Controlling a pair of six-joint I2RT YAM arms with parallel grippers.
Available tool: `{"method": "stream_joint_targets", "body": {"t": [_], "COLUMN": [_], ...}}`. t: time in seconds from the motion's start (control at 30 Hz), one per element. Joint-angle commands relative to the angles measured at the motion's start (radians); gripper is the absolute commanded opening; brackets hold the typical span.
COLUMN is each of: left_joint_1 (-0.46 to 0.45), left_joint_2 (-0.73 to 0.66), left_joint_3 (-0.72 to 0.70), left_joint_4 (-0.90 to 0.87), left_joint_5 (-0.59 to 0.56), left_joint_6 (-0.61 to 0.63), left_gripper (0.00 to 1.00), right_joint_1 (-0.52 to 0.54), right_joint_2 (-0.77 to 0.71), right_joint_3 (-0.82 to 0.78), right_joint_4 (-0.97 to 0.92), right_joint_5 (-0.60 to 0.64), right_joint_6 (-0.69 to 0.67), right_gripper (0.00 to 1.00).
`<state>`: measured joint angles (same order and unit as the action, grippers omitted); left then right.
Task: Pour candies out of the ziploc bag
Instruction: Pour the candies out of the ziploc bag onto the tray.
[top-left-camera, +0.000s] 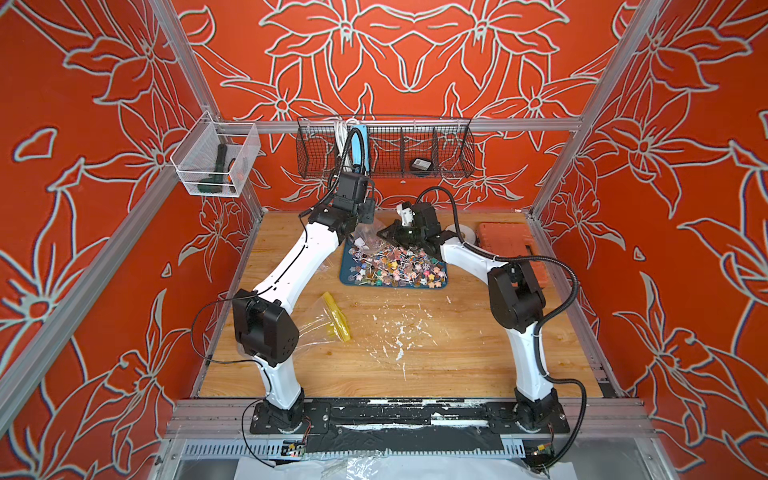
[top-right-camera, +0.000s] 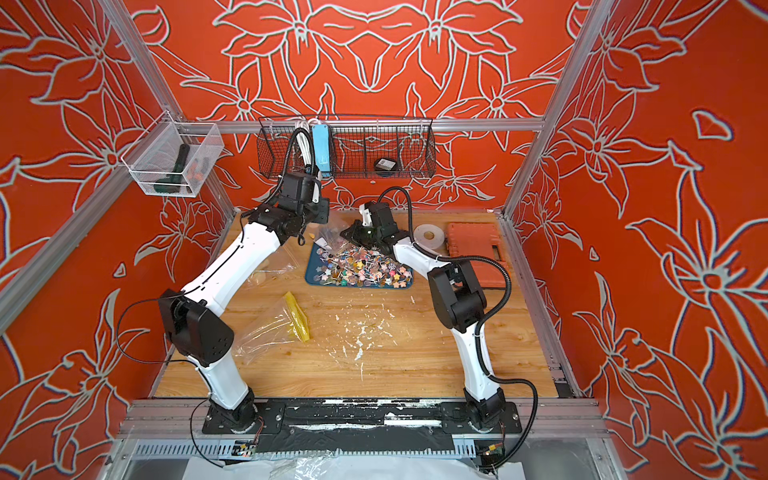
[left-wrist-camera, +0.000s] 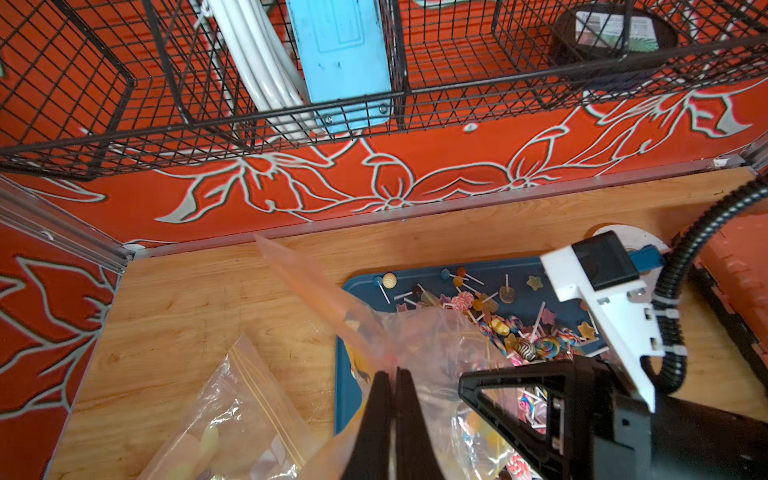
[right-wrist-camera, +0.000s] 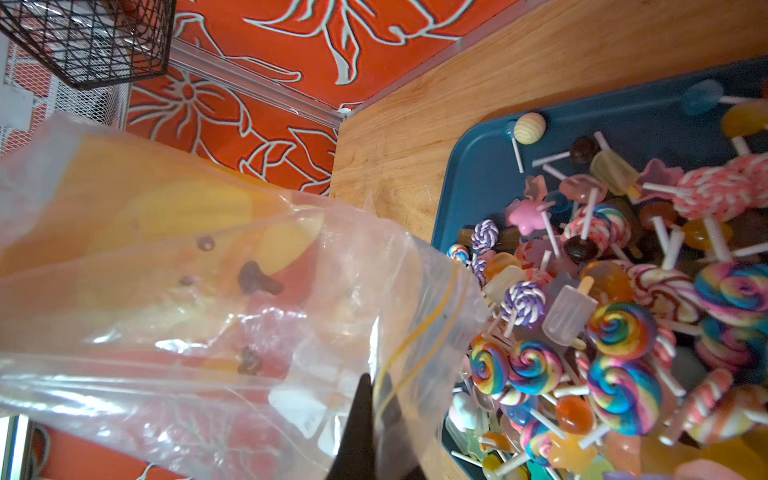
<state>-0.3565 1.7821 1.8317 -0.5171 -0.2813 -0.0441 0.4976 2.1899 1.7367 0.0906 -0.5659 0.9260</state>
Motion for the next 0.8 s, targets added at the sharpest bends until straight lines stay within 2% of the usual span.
{"method": "stream_joint_targets", "body": {"t": [0.0,0.47,0.77], "left_joint_1": [0.008,-0.014,-0.083], "left_joint_2": [-0.026,-0.055,-0.066], "left_joint_3": [0.023,0.033,0.015], "left_joint_4": [0.089,0.074,0.054], "left_joint_5": [-0.053,-0.027,0.006], "left_joint_6": [0.015,0.008,-0.009], "left_gripper": [0.0,0.0,0.0], "right_joint_1": [-0.004,-0.009,-0.059], "right_joint_2": [0.057,-0.017,-0.129], "right_joint_3": [-0.003,-0.021,-0.174], "right_joint_4": [-0.098,-0.12,-0.074], "right_joint_5": [0.02,0.035,0.043], "right_joint_6": [0.0,-0.035,-0.034], "right_gripper": [0.0,0.0,0.0]}}
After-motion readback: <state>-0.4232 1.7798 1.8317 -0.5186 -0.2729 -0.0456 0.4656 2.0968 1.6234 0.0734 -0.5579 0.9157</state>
